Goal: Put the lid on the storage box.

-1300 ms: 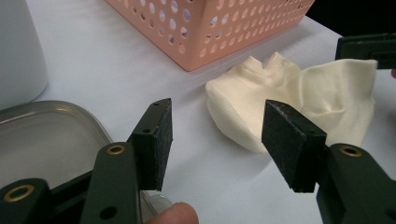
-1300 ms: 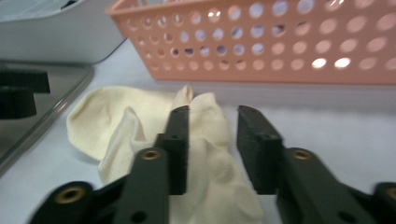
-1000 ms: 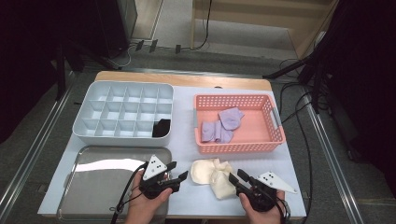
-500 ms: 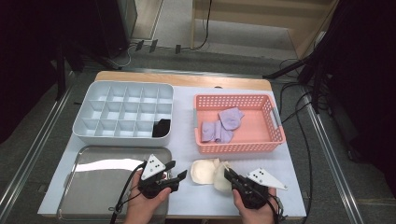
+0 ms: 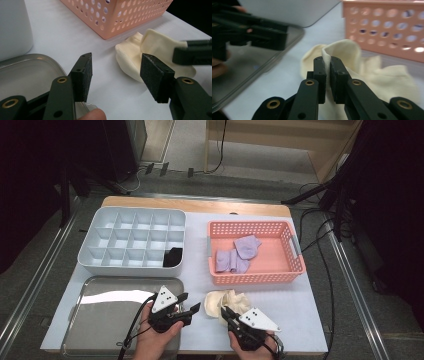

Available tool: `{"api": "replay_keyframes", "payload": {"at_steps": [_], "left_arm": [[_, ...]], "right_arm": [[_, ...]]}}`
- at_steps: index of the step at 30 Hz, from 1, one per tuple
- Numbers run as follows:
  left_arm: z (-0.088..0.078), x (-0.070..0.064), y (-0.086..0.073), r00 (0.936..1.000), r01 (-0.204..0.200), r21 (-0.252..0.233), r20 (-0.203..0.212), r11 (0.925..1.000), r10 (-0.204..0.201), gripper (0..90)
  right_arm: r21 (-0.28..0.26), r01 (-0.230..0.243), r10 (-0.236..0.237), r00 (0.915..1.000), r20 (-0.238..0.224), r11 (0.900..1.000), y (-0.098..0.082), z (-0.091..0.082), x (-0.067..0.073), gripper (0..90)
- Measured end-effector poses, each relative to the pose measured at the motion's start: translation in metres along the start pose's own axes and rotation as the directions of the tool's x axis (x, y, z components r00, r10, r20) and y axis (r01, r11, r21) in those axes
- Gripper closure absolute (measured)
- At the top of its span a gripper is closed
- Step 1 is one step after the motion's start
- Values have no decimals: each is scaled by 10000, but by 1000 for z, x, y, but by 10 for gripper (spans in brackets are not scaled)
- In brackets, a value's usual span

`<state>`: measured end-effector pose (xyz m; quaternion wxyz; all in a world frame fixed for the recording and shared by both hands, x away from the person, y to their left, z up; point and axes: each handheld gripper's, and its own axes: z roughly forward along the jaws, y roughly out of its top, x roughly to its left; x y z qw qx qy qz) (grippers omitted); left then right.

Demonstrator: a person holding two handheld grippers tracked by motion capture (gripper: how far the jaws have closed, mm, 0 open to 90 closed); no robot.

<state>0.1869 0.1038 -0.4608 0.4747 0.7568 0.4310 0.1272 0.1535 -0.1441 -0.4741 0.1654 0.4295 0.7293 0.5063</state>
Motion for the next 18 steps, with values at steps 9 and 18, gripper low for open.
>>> {"api": "replay_keyframes", "payload": {"at_steps": [9, 18], "left_arm": [[-1, -2, 0, 10000, -44, -21, 3, 10000, 44, 445], [0, -1, 1, 9999, -39, -6, 114, 10000, 39, 449]], "right_arm": [[58, -177, 182, 9948, -1006, 9998, -6, -9, 12, 585], [-537, -1276, 1253, 9911, -443, 9904, 0, -29, -19, 594]]}}
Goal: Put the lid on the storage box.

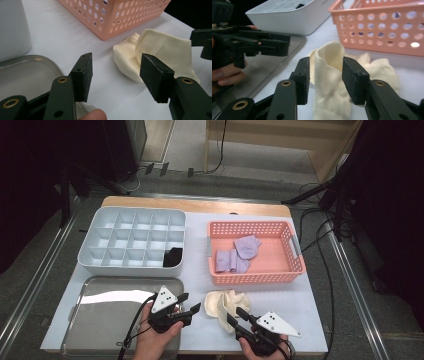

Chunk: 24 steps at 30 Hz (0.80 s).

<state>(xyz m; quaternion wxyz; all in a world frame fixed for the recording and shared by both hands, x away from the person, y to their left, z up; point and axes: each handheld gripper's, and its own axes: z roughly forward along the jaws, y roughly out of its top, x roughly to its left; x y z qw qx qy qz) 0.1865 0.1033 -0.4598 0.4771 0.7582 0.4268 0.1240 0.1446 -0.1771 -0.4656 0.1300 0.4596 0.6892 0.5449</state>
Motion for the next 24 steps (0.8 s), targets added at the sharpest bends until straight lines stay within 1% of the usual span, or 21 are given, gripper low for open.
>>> {"api": "replay_keyframes", "payload": {"at_steps": [1, 3, 4, 5, 6, 7, 8, 9, 11, 12, 13, 14, 15, 17, 18, 20, 21, 22, 23, 24], "left_arm": [[0, 0, 0, 10000, -11, -6, 6, 10000, 11, 449], [0, -1, 0, 10000, -13, 9, -7, 10000, 13, 451], [0, -1, 0, 10000, -7, 13, 15, 10000, 7, 451], [1, -1, 0, 10000, -36, 27, 3, 10000, 36, 451], [1, -1, 0, 10000, -26, 24, 4, 10000, 26, 451], [1, -1, 0, 10000, -5, 26, 15, 10000, 5, 452], [1, -1, 0, 10000, 13, 30, 21, 10000, -13, 451], [2, -1, 0, 10000, 11, 8, 21, 10000, -11, 452], [1, -1, 0, 10000, -3, -37, 11, 10000, 3, 451], [1, 0, 0, 10000, 5, -83, 51, 10000, -5, 451], [0, 0, 1, 10000, -41, -98, 17, 9999, 41, 451], [-1, 0, 1, 10000, 63, -149, 48, 9999, -63, 451], [-1, 1, 1, 10000, 43, -173, 44, 9998, -42, 451], [-2, 2, 2, 10000, 52, -198, 63, 9998, -50, 452], [-1, 2, 2, 9999, 86, -196, 104, 9998, -83, 453], [0, 2, 1, 9997, 134, -124, 206, 9998, -131, 461], [1, 2, 1, 9994, 165, -84, 295, 9998, -162, 466], [1, 1, 1, 9990, 212, -28, 393, 9998, -211, 471], [2, 1, 0, 9990, 192, 37, 407, 9998, -194, 482], [3, 1, 0, 9989, 199, 146, 431, 9997, -206, 509]], "right_arm": [[45, -163, 163, 9999, 41, 9999, -1, 1, -1, 598], [174, -385, 386, 9992, -51, 9991, -3, 5, -2, 659], [263, -386, 388, 9992, -95, 9989, -3, 6, -1, 679], [381, -390, 396, 9991, -168, 9985, -4, 10, 0, 725], [488, -311, 326, 9990, -290, 9983, -6, 13, 2, 766], [623, -291, 314, 9989, -357, 9976, -7, 16, 7, 789], [752, -90, 124, 9989, -446, 9971, -9, 20, 11, 806], [937, -12, 67, 9982, -588, 9956, -11, 24, 16, 811], [1221, 364, -258, 9958, -874, 9918, -16, 31, 27, 811], [1483, 774, -607, 9916, -1138, 9859, -21, 38, 36, 798], [1483, 774, -607, 9916, -1138, 9859, -21, 38, 36, 798], [1600, 905, -717, 9902, -1199, 9830, -23, 40, 40, 782], [1676, 1109, -895, 9875, -1299, 9796, -24, 41, 43, 762], [1734, 1159, -903, 9847, -1492, 9780, -25, 40, 47, 711], [1661, 1148, -897, 9844, -1511, 9794, -24, 38, 48, 695], [1396, 1061, -852, 9854, -1476, 9845, -20, 32, 47, 669], [1271, 1012, -846, 9879, -1303, 9867, -18, 28, 46, 665], [1100, 910, -789, 9909, -1094, 9898, -16, 24, 43, 659], [933, 819, -742, 9938, -826, 9923, -15, 21, 40, 645], [806, 655, -621, 9971, -442, 9946, -14, 18, 37, 619]]}}
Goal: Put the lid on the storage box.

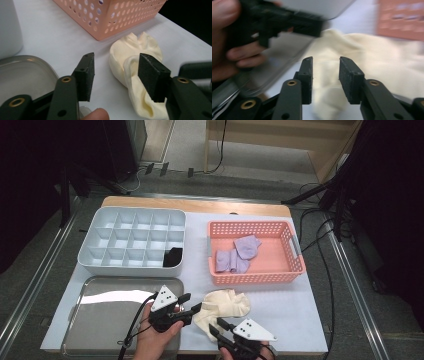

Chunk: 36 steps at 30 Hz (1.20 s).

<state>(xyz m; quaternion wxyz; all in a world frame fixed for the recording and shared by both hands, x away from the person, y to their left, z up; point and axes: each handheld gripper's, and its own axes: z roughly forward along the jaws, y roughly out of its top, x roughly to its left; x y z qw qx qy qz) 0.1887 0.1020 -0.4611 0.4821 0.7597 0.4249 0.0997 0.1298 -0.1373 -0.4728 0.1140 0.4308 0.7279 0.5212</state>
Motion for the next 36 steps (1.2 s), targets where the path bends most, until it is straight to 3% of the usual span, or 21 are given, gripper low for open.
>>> {"api": "replay_keyframes", "payload": {"at_steps": [3, 5, 7, 10, 15, 20, 25, 28, 30, 33, 36], "left_arm": [[3, -2, -1, 9998, -23, 202, 212, 9998, 19, 638], [4, -4, -1, 9990, -113, 398, 444, 9991, 95, 736], [5, -6, -2, 9980, -244, 535, 591, 9983, 212, 825], [4, -9, -1, 9954, -411, 593, 884, 9974, 358, 880], [-1, -12, 1, 9948, -275, -3, 979, 9996, 274, 881], [3, -10, -4, 9964, -244, -148, 806, 9996, 255, 871], [7, -16, -7, 9958, -556, -73, 729, 9984, 560, 851], [11, -18, -9, 9921, -853, 431, 962, 9954, 808, 837], [13, -19, -10, 9880, -1066, 863, 1211, 9905, 958, 820], [16, -20, -11, 9846, -1260, 1184, 1365, 9849, 1095, 766], [15, -21, -10, 9861, -1235, 1077, 1248, 9865, 1098, 676]], "right_arm": [[222, -540, 518, 9946, 900, 9983, -3, 0, -9, 568], [664, -958, 929, 9946, 454, 9932, -7, 4, -12, 660], [1171, -867, 853, 9962, 162, 9893, -9, 8, -11, 780], [1303, -921, 932, 9956, -21, 9872, -7, 7, -13, 865], [725, -909, 868, 9946, 567, 9932, 4, -8, -24, 870], [9, -60, 58, 9893, 1461, 10000, 18, -22, -37, 867], [-437, 524, -427, 9790, 1993, 9977, 26, -22, -45, 825], [-395, 236, -174, 9882, 1521, 9989, 24, -20, -46, 753], [-501, -106, 176, 9900, 1401, 9987, 22, -23, -46, 743], [-815, -834, 950, 9840, 1510, 9932, 18, -32, -53, 742], [-441, -1336, 1392, 9761, 1669, 9901, 10, -33, -54, 696]]}}
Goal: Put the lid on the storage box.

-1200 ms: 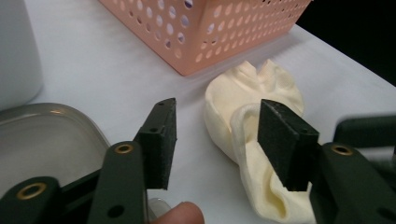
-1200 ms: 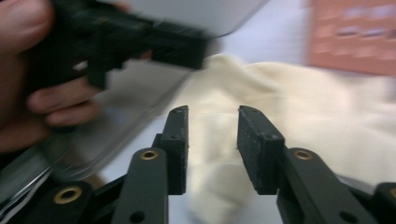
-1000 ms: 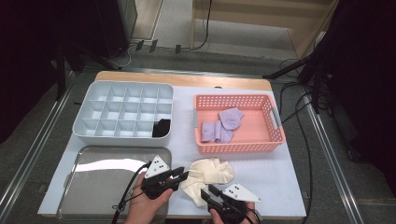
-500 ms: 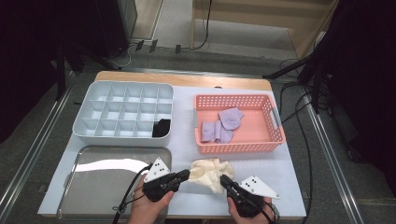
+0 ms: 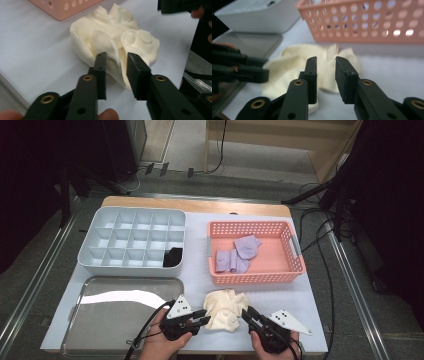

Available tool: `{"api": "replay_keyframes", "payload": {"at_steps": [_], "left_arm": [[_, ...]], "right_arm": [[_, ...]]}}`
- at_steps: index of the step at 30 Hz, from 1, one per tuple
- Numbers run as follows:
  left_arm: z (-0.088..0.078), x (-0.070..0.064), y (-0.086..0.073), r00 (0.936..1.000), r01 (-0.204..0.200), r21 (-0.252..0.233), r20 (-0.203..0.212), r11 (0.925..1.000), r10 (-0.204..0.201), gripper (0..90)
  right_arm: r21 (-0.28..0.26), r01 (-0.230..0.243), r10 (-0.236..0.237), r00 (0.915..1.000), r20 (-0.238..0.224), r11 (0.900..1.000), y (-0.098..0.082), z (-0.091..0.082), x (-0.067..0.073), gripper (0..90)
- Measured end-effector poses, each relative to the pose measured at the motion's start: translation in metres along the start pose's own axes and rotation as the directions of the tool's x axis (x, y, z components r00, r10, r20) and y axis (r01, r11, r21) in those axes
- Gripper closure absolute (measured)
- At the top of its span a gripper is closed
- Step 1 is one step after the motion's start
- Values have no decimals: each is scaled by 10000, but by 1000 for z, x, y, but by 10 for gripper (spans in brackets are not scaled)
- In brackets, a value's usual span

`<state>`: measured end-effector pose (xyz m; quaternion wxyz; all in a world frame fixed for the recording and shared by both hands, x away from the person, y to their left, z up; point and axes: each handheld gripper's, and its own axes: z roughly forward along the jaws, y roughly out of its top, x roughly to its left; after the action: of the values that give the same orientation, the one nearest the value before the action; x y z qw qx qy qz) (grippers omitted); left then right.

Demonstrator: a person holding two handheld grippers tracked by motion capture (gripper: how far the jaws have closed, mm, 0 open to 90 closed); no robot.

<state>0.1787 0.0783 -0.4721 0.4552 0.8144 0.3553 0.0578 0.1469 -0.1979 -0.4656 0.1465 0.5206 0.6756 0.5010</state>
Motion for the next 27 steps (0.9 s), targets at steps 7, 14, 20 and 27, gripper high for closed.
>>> {"api": "replay_keyframes", "payload": {"at_steps": [7, 14, 20, 27], "left_arm": [[-3, 3, 7, 9989, 201, -525, -422, 9984, -223, 601], [0, -4, 9, 9994, -74, -291, -344, 9996, 64, 880], [-6, -2, 11, 9967, 49, -1285, -798, 9917, -153, 874], [4, -5, 6, 9999, -161, -64, 6, 9998, 161, 854]], "right_arm": [[903, -157, 177, 9996, -212, 9958, -15, 15, 9, 633], [1503, -132, 224, 9980, -595, 9885, -18, 19, 12, 863], [699, 448, -438, 9989, -151, 9965, 4, 21, 6, 865], [-143, 679, -675, 9974, 256, 9976, 12, 28, -3, 794]]}}
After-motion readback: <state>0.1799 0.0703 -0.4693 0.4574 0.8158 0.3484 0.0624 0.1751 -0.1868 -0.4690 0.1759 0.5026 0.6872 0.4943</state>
